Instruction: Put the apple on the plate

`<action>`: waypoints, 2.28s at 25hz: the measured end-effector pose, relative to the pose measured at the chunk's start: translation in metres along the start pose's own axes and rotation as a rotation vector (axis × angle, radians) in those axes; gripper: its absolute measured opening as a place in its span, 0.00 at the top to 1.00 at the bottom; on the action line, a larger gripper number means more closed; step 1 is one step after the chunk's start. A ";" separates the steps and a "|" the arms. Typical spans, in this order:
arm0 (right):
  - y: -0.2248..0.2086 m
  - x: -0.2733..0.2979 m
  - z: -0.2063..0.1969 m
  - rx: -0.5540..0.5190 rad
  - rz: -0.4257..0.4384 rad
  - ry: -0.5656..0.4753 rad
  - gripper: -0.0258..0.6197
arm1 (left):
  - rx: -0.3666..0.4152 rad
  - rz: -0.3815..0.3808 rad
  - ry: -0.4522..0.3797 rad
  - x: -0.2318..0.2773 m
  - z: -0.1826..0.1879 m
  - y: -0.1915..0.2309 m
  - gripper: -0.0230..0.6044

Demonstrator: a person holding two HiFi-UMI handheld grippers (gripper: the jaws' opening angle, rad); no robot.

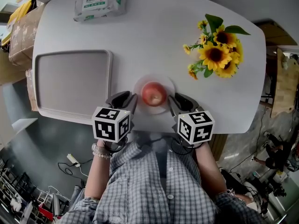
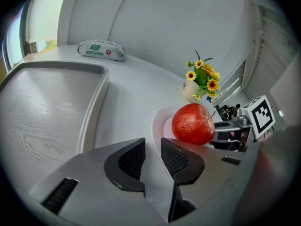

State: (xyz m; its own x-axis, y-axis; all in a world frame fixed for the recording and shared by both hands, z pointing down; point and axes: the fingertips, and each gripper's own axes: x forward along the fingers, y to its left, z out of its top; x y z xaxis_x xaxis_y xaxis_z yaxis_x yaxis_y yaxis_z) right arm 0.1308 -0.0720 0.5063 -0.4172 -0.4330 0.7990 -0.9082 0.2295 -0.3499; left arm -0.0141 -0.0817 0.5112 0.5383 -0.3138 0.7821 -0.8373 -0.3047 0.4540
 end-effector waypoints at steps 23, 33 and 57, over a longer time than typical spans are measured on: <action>0.002 0.001 -0.003 0.110 -0.032 -0.011 0.83 | -0.092 -0.045 0.009 0.002 -0.001 -0.002 0.88; 0.006 -0.001 -0.004 0.141 -0.048 -0.003 0.84 | -0.150 -0.044 0.006 -0.003 0.001 0.002 0.89; 0.015 0.005 0.004 0.161 -0.078 0.026 0.86 | -0.186 -0.029 0.044 -0.007 0.002 0.014 0.90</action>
State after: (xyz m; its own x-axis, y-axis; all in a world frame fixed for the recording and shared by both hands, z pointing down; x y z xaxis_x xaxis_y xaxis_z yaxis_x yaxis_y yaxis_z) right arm 0.1152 -0.0745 0.5029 -0.3466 -0.4212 0.8381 -0.9319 0.0530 -0.3587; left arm -0.0292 -0.0854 0.5111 0.5613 -0.2667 0.7835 -0.8269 -0.1404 0.5446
